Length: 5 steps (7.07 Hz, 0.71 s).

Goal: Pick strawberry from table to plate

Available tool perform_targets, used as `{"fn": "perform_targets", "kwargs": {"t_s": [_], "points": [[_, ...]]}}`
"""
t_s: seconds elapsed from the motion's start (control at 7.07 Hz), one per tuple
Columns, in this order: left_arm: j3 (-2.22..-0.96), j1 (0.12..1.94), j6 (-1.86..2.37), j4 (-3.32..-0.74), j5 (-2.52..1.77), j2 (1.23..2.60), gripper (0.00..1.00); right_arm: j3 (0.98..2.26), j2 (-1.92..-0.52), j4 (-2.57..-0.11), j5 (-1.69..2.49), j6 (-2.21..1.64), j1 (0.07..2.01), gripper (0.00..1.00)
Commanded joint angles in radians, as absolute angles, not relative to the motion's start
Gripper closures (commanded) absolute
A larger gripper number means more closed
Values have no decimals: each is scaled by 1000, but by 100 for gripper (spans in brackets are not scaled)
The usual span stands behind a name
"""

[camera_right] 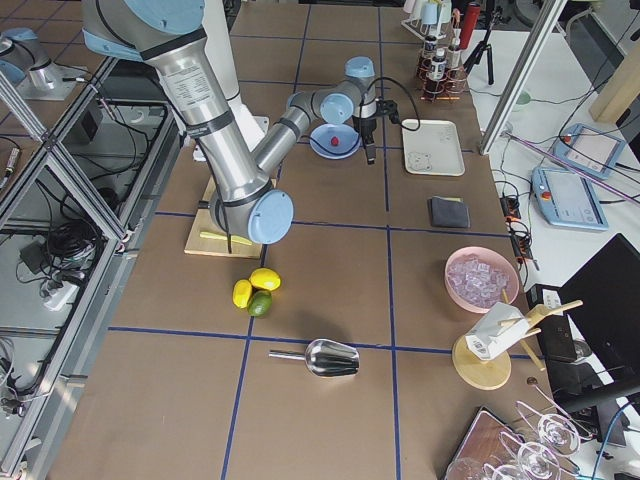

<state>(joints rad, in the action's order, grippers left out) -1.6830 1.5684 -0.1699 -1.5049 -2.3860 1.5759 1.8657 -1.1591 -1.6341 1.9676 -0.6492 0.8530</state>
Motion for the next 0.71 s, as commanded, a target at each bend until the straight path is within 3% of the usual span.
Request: {"fn": "perform_targets", "kwargs": {"t_s": [0.0,0.28,0.57], "points": [[-1681,1568,-169,-1503,-2384,1571,0,1893,-1360,-1628,2128,-261,1086,0],[-1683,1568,-169,-1502,-2384,1571,0,1885,-1609,-1492,2245,42,1315,0],[-1683,1568,-170,-1503,-2385,1571,0,1878,-1728,-1488,2246,123,1461,0]]}}
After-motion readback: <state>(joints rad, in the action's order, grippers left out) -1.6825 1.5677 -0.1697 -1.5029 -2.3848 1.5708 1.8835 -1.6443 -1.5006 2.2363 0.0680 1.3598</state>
